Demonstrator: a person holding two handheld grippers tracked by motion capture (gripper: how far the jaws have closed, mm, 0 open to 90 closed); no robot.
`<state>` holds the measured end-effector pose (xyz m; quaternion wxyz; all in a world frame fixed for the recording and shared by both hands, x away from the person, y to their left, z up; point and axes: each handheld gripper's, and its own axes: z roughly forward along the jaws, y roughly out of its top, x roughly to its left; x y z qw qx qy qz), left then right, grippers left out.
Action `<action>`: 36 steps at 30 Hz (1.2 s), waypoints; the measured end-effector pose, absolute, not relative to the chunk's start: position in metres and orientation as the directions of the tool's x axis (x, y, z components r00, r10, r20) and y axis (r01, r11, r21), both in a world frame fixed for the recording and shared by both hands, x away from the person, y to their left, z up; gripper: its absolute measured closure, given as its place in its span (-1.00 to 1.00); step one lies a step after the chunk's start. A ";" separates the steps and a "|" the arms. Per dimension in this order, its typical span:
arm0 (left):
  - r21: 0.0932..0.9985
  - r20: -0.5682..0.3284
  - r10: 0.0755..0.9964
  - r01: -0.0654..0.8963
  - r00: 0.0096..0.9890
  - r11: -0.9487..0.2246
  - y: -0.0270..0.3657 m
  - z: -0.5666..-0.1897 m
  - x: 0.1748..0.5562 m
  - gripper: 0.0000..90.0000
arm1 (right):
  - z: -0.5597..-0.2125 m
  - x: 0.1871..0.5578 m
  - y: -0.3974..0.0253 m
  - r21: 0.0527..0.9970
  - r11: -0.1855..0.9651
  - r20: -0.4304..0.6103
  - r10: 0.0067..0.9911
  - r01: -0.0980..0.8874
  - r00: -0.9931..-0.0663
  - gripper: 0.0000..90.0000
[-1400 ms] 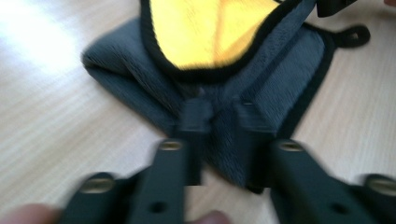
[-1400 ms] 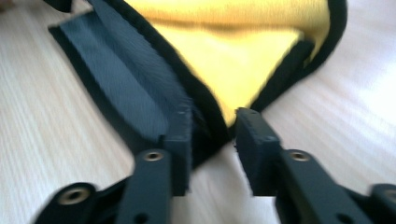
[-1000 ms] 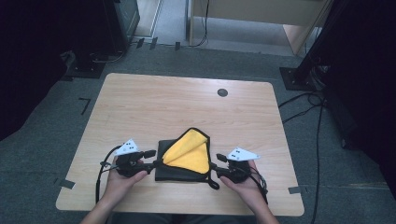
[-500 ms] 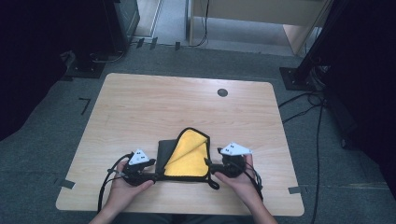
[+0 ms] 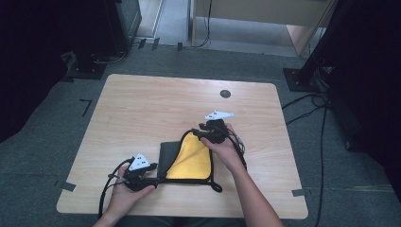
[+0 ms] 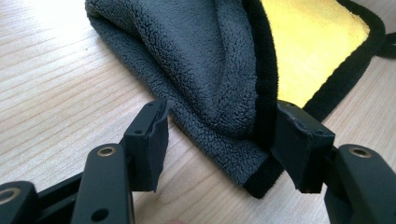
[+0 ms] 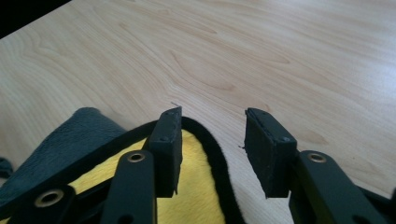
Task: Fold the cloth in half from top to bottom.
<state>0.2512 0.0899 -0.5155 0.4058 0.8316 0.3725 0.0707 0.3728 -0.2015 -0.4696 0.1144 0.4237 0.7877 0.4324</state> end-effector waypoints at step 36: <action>0.799 -0.286 0.646 0.548 0.708 -0.247 0.101 -0.499 0.252 -0.11 | -0.469 0.248 -0.283 0.845 0.179 0.260 0.685 0.503 -0.681 0.38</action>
